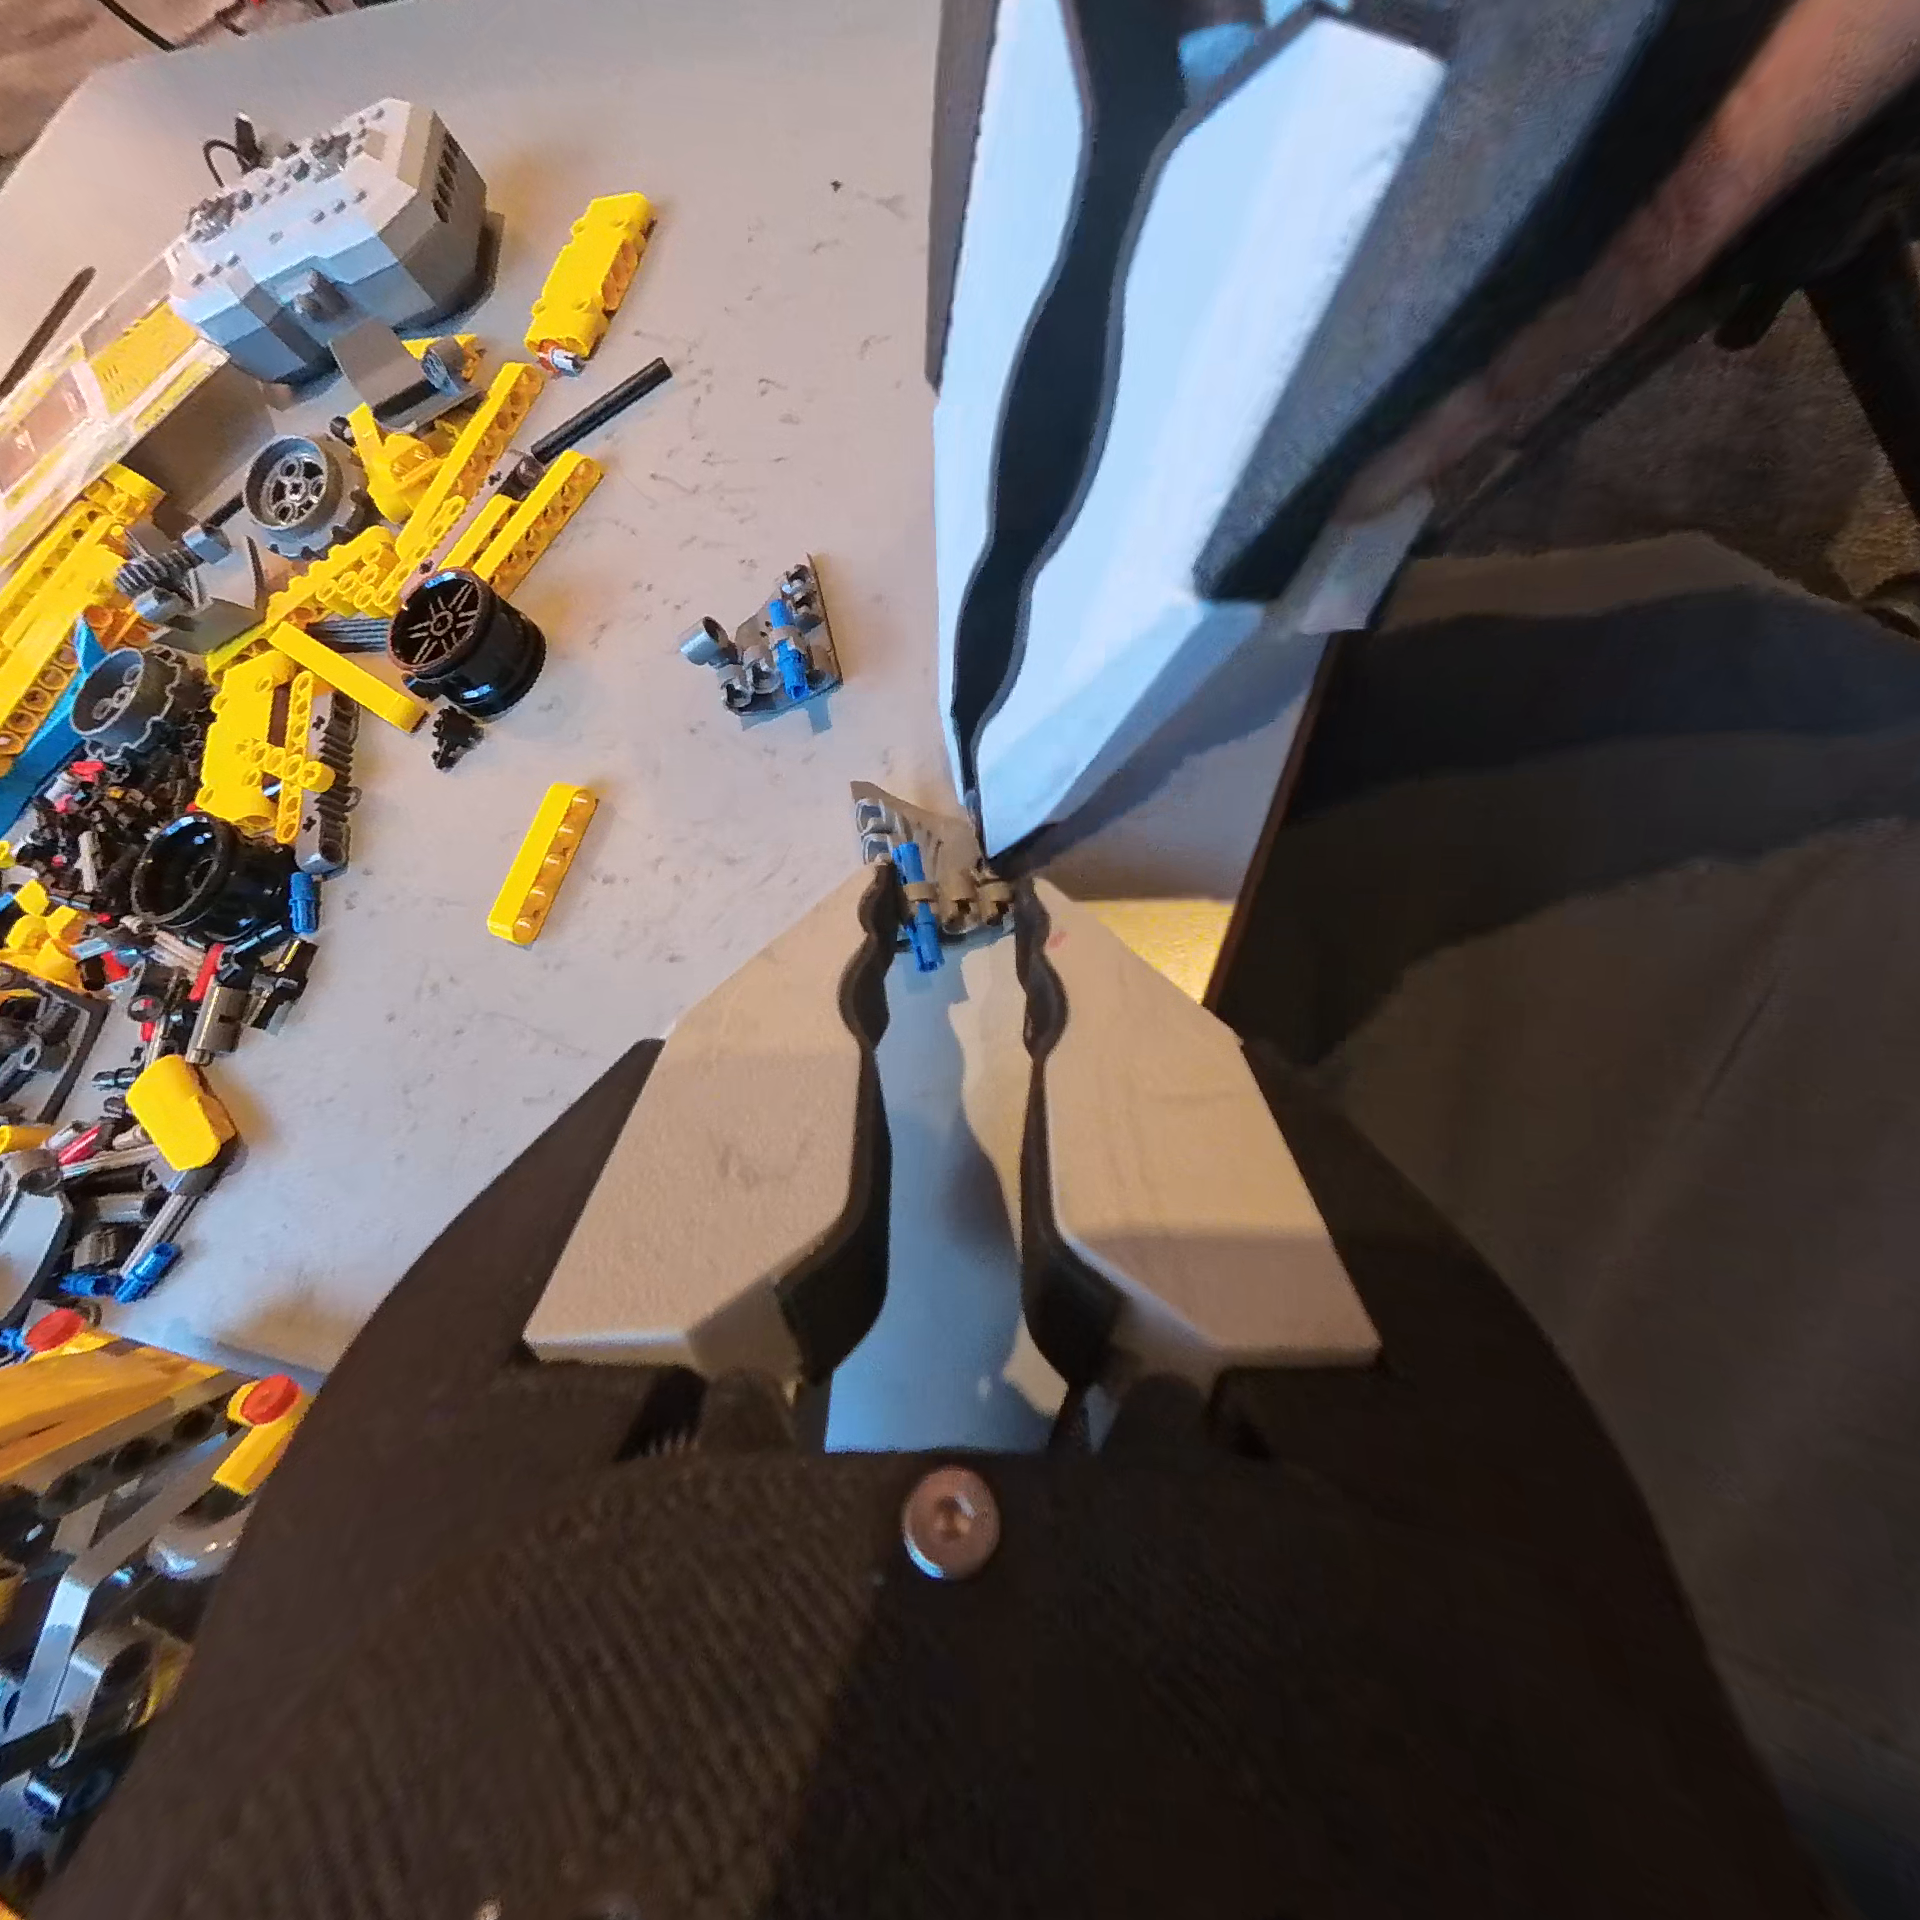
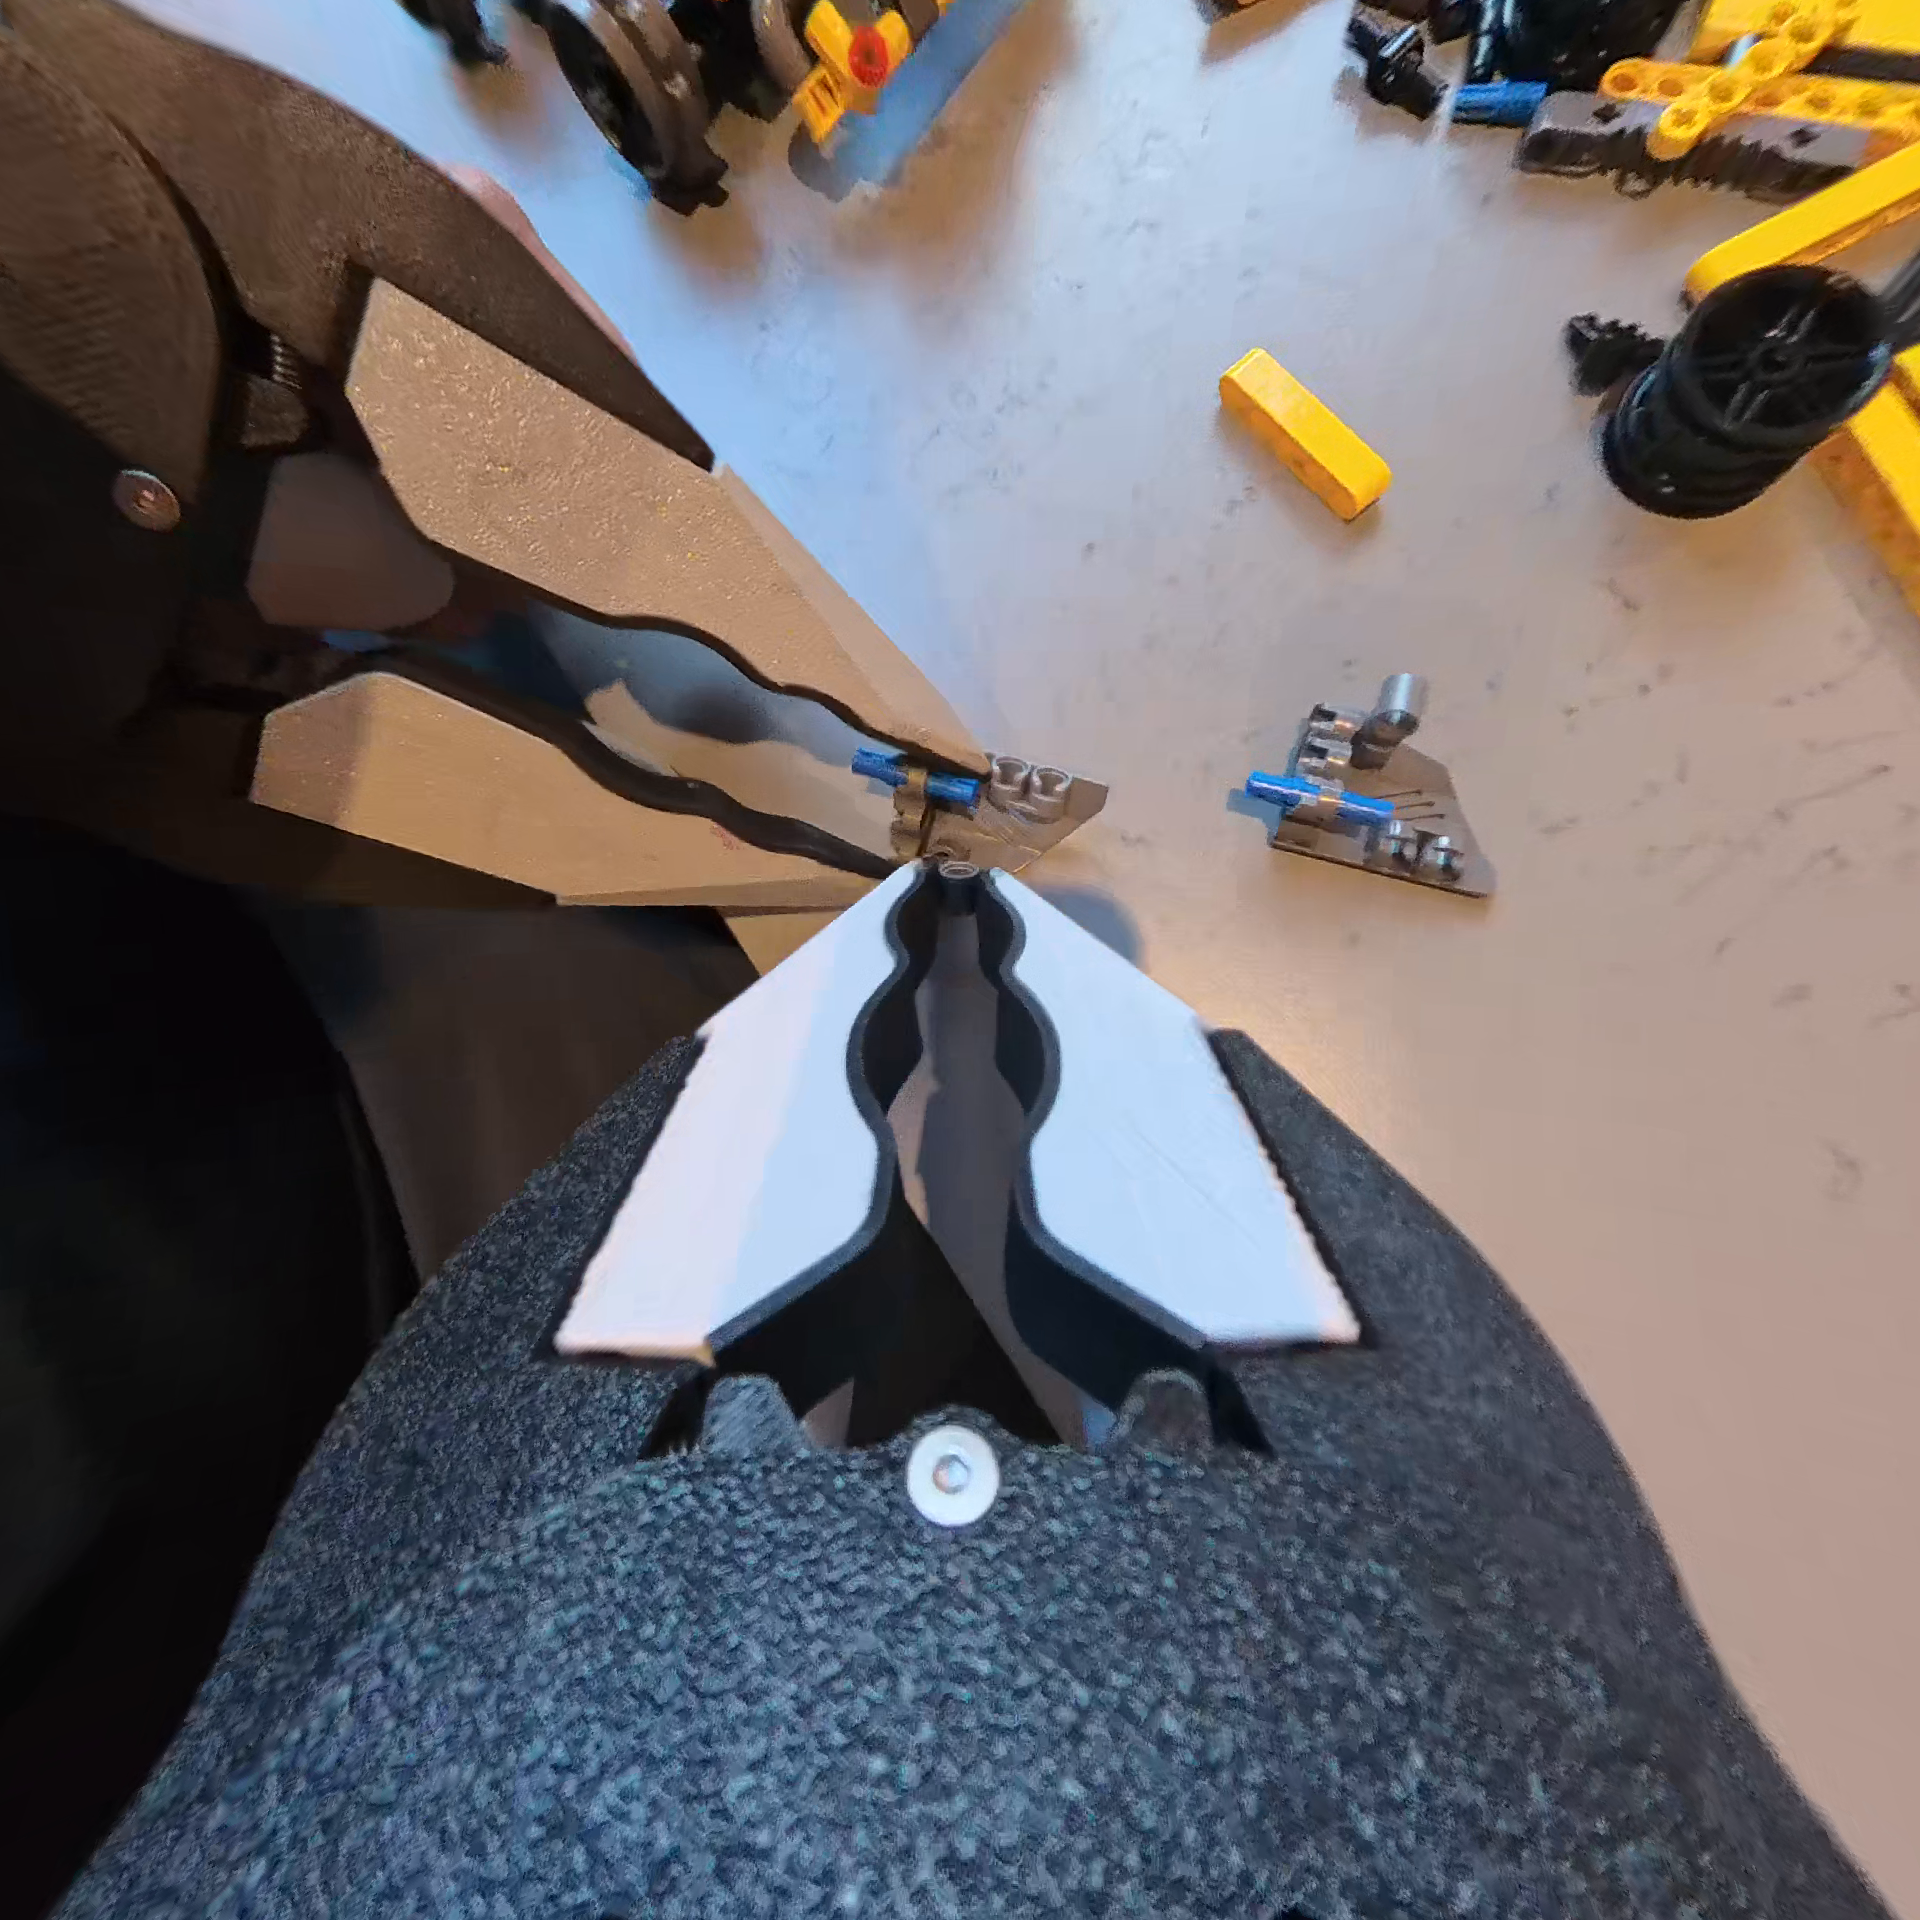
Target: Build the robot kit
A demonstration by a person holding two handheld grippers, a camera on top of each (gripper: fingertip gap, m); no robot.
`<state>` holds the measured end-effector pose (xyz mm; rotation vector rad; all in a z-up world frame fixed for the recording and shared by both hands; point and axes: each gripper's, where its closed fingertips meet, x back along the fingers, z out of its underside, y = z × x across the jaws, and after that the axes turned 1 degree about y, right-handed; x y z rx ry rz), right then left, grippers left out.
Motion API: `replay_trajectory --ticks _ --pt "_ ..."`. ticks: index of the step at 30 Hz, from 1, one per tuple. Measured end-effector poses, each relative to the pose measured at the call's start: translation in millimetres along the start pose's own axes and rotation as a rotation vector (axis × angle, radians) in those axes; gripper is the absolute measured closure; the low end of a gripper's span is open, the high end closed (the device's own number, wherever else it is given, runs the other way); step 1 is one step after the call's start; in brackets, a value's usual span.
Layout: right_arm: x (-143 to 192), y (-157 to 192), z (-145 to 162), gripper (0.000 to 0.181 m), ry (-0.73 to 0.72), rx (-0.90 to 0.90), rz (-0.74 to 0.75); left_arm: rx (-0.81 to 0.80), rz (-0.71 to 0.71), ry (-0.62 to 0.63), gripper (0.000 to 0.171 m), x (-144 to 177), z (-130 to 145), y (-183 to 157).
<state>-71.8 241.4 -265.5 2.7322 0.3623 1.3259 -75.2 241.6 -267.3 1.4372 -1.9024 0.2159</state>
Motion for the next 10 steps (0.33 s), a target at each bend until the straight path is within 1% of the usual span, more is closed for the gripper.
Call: replay_trajectory --ticks 1,3,5,7,10 --pt "-0.3 0.2 -0.2 0.175 -0.012 -0.017 -0.045 0.003 0.003 0.000 0.151 0.2 0.2 0.2" --pt "-0.7 0.7 -0.2 0.174 -0.027 -0.045 -0.109 0.006 0.005 -0.001 0.151 0.2 0.3 0.3" --pt "-0.8 0.6 -0.2 0.175 -0.029 -0.035 -0.109 0.002 0.001 0.000 0.151 0.3 0.3 0.4" --pt "-0.7 0.1 -0.1 0.174 -0.014 0.020 -0.040 0.003 0.001 0.000 0.151 0.3 0.4 0.7" --pt "-0.2 -0.7 -0.3 0.174 0.010 0.130 0.119 0.003 -0.001 0.000 0.151 0.2 0.3 0.9"
